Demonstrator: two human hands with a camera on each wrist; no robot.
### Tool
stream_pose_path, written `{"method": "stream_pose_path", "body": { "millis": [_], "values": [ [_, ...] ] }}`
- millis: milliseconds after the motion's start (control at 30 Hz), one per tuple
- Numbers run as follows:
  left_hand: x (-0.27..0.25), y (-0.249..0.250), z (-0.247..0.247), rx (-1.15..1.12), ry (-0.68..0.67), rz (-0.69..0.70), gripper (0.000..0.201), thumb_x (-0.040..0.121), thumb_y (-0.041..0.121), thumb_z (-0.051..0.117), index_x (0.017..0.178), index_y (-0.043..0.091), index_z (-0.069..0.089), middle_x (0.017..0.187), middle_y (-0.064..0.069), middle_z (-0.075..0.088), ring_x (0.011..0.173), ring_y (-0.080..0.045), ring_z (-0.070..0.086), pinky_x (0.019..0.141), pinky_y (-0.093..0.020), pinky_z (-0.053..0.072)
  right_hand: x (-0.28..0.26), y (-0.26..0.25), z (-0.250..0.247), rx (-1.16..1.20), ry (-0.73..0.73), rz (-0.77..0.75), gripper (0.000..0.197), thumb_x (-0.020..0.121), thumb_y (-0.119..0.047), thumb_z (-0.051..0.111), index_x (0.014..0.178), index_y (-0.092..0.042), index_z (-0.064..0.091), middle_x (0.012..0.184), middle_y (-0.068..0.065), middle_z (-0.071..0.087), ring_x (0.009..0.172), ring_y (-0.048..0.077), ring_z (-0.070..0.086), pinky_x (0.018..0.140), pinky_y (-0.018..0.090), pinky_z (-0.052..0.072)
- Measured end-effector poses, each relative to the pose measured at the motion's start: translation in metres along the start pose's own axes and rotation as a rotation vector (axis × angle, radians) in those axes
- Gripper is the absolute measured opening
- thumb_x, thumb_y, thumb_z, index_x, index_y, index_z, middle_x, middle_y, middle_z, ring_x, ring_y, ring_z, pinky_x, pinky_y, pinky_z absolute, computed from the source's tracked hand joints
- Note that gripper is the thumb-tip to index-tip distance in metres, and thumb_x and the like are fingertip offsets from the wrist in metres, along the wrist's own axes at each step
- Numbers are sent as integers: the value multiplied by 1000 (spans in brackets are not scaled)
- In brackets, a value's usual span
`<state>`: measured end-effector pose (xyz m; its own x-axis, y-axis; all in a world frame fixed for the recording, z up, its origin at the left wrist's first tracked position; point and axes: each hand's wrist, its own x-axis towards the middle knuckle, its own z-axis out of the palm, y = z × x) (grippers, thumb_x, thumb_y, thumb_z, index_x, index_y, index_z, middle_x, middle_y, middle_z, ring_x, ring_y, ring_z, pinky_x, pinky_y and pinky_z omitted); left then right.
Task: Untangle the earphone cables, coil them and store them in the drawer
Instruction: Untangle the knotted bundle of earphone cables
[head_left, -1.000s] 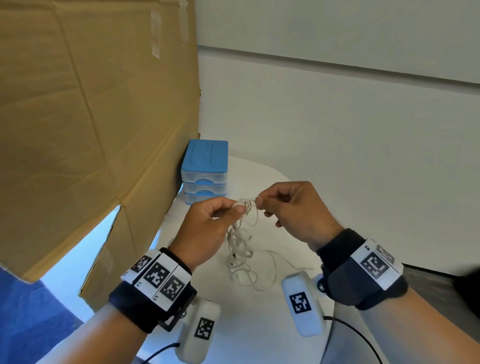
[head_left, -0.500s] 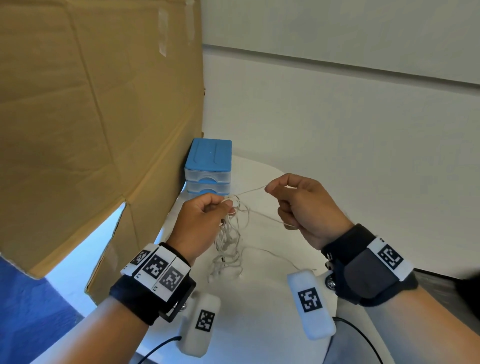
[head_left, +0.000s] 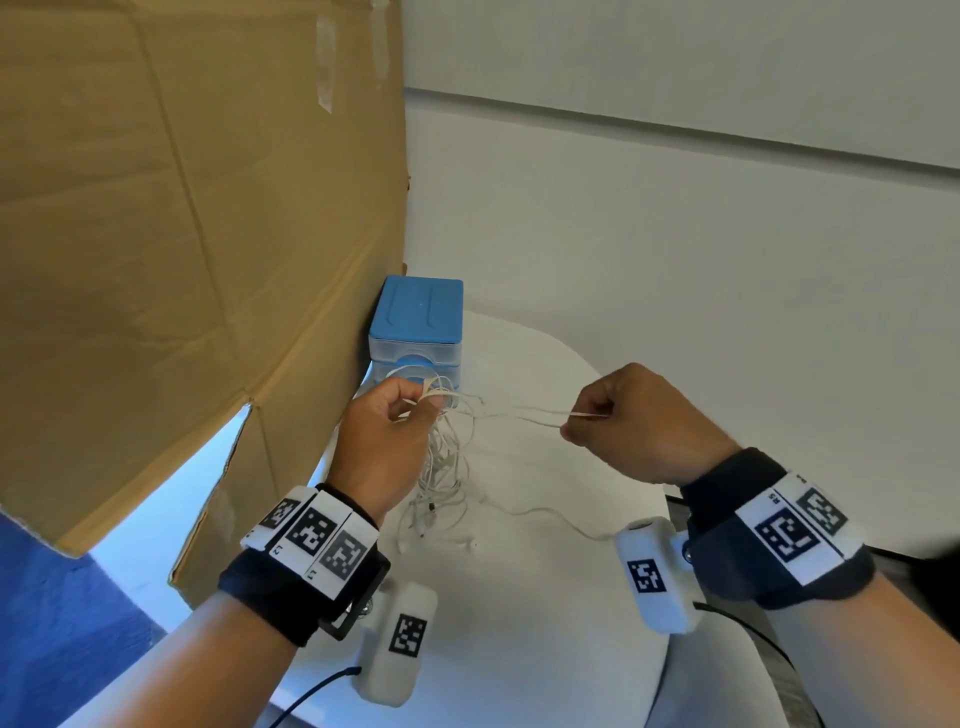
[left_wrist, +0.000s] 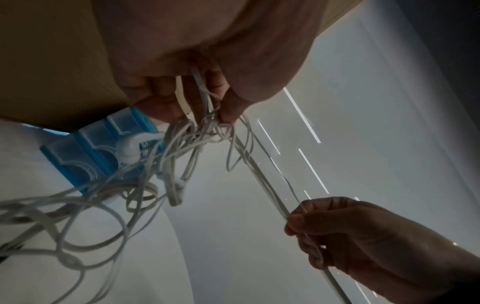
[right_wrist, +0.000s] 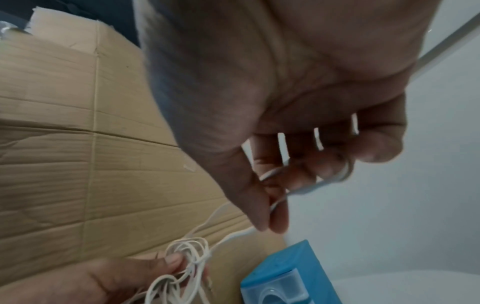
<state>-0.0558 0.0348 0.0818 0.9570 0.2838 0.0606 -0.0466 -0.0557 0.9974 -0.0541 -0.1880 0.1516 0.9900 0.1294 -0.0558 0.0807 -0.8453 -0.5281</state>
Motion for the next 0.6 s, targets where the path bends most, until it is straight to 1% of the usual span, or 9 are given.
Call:
{"method": "stream_pose_path", "body": {
  "millis": [67,100,167,200,300,400,467,533,600],
  "values": [
    [-3,3,2,6,-30,32,13,89,19,68,76,18,65,59,10,58,49,-7,41,49,-17,38,-2,1,3,-33,-3,-13,15,82,-24,67,72,-13,67,62,-7,62,58,12,55,62,29,47],
    [-5,3,3,15,-44,48,12,89,20,68,78,16,65,57,10,57,46,-5,39,47,-16,36,-3,-1,6,-21,-30,-25,13,82,-29,71,78,-17,68,73,-7,66,66,13,60,67,30,50],
    [-9,4,7,24,-62,71,11,90,21,67,81,13,65,53,11,56,42,-4,37,44,-16,35,-6,-8,18,96,-82,-61,24,76,-42,79,91,-25,70,89,-9,69,79,9,64,77,29,53],
    [-11,5,8,26,-69,79,11,90,21,67,82,13,65,53,10,57,41,-4,37,44,-16,35,-6,-12,25,170,-78,-76,32,72,-47,82,95,-27,70,91,-9,69,81,8,64,81,29,54],
    [-13,6,11,33,-74,100,11,90,23,67,83,15,66,58,9,64,41,-2,43,45,-15,37,-4,-20,42,282,44,-105,36,66,-51,84,91,-30,69,84,-10,68,72,8,61,75,32,54],
    [-14,6,11,26,-85,90,8,89,23,67,85,16,67,70,2,72,51,-6,54,54,-21,43,-5,-29,51,312,139,-164,15,77,-36,81,75,-27,70,73,-9,69,66,10,59,72,36,54],
    [-12,4,10,30,-94,73,7,90,22,67,85,16,68,73,-2,73,55,-9,56,59,-26,44,-5,-31,52,304,166,-189,15,84,-30,75,69,-28,71,71,-8,70,66,12,61,71,37,54],
    [-12,4,8,67,-87,77,7,89,23,67,84,19,68,71,2,71,54,-4,54,58,-23,42,-4,-31,49,341,181,-176,14,86,-31,73,73,-28,76,71,-7,72,67,15,64,68,35,54],
    [-10,2,6,119,-82,92,7,89,24,68,83,21,69,73,2,70,54,-5,52,57,-22,42,-3,-28,42,347,217,-164,10,87,-32,72,83,-26,79,74,-8,74,63,10,63,63,29,52]
  ]
}}
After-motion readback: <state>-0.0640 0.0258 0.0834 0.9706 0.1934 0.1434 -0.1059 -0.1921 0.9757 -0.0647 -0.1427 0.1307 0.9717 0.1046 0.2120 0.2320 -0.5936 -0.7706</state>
